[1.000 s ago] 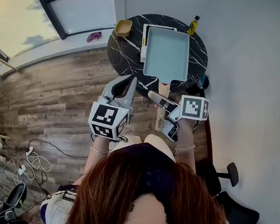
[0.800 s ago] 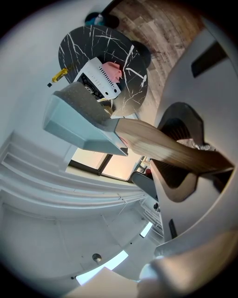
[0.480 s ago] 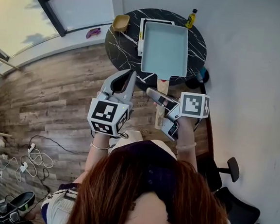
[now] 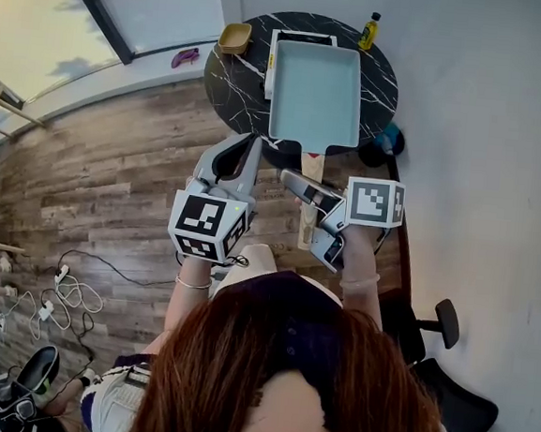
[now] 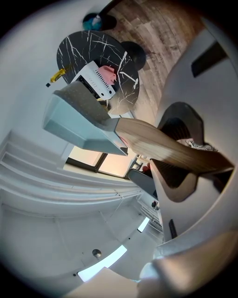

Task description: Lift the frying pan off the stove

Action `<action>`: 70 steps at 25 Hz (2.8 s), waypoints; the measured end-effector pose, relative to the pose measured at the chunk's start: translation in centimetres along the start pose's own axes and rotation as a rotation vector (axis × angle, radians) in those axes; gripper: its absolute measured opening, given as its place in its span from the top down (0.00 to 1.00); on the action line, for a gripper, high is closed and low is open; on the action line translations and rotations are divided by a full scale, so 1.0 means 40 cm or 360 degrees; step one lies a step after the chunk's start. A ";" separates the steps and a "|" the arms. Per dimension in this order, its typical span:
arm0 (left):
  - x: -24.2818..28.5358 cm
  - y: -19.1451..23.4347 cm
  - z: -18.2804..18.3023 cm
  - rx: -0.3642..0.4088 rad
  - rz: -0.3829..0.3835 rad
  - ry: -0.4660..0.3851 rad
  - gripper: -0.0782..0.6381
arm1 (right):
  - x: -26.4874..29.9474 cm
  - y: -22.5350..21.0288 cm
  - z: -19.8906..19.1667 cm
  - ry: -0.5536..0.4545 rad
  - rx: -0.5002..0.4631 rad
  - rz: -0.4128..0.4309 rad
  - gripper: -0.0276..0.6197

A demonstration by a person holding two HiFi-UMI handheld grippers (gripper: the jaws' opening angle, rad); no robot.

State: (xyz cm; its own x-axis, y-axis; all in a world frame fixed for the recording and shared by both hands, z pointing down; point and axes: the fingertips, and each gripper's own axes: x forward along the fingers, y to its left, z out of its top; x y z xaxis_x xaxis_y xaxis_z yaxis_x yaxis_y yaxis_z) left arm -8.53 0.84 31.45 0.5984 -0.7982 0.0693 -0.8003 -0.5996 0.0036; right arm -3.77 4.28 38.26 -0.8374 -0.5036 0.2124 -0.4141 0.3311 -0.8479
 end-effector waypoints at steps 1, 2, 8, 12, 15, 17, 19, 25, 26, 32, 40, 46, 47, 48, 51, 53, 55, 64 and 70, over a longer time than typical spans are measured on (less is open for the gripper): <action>-0.005 -0.009 0.000 0.0002 0.0002 -0.0001 0.87 | -0.008 0.002 -0.006 0.0004 0.0001 0.0004 0.80; -0.010 -0.017 0.001 0.0003 0.0004 -0.0002 0.87 | -0.016 0.004 -0.014 0.0008 0.0002 0.0009 0.80; -0.023 -0.044 -0.007 0.0008 0.0009 0.0020 0.87 | -0.038 0.017 -0.045 0.0029 0.0018 0.0034 0.80; -0.028 -0.068 -0.005 0.0019 0.0000 0.0030 0.87 | -0.053 0.017 -0.059 0.0046 0.0021 0.0020 0.80; -0.063 -0.116 -0.012 0.0045 -0.0010 0.0035 0.87 | -0.085 0.026 -0.102 0.0035 0.0022 0.0035 0.80; -0.084 -0.138 -0.015 0.0058 -0.0010 0.0037 0.87 | -0.102 0.031 -0.127 0.0031 0.0022 0.0043 0.80; -0.096 -0.147 -0.014 0.0065 -0.0006 0.0036 0.87 | -0.110 0.036 -0.140 0.0034 0.0017 0.0046 0.80; -0.117 -0.168 -0.016 0.0072 -0.0002 0.0040 0.87 | -0.128 0.050 -0.162 0.0038 0.0003 0.0049 0.80; -0.119 -0.170 -0.016 0.0072 -0.0002 0.0042 0.87 | -0.130 0.052 -0.164 0.0037 -0.0002 0.0049 0.80; -0.136 -0.217 -0.017 0.0087 0.0006 0.0033 0.87 | -0.178 0.059 -0.195 0.0029 -0.0026 0.0060 0.80; -0.135 -0.211 -0.017 0.0074 0.0018 0.0030 0.87 | -0.188 0.059 -0.205 0.0035 -0.0032 0.0033 0.80; -0.136 -0.222 -0.015 0.0076 0.0019 0.0027 0.87 | -0.205 0.058 -0.208 0.0024 -0.0031 0.0030 0.80; -0.135 -0.221 -0.016 0.0076 0.0019 0.0028 0.87 | -0.206 0.059 -0.208 0.0023 -0.0031 0.0030 0.80; -0.133 -0.221 -0.016 0.0076 0.0017 0.0028 0.87 | -0.206 0.059 -0.207 0.0021 -0.0032 0.0027 0.80; -0.128 -0.223 -0.017 0.0077 0.0006 0.0029 0.87 | -0.208 0.058 -0.207 0.0021 -0.0035 0.0019 0.80; -0.127 -0.223 -0.018 0.0074 0.0002 0.0030 0.87 | -0.208 0.058 -0.208 0.0021 -0.0034 0.0016 0.80; -0.127 -0.221 -0.020 0.0072 0.0003 0.0032 0.87 | -0.207 0.058 -0.208 0.0021 -0.0031 0.0018 0.80; -0.116 -0.208 -0.024 0.0083 0.0014 0.0034 0.87 | -0.203 0.047 -0.202 0.0014 -0.0028 0.0030 0.79; -0.100 -0.194 -0.022 0.0084 0.0013 0.0036 0.87 | -0.191 0.041 -0.187 0.0016 -0.0027 0.0028 0.79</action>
State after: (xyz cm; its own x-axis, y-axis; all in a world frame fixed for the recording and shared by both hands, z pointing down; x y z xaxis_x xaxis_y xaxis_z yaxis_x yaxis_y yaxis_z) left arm -4.75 8.71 32.02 0.5903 -0.8019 0.0915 -0.8016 -0.5958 -0.0498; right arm -0.73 14.63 38.88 -0.8481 -0.4896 0.2027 -0.4055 0.3534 -0.8430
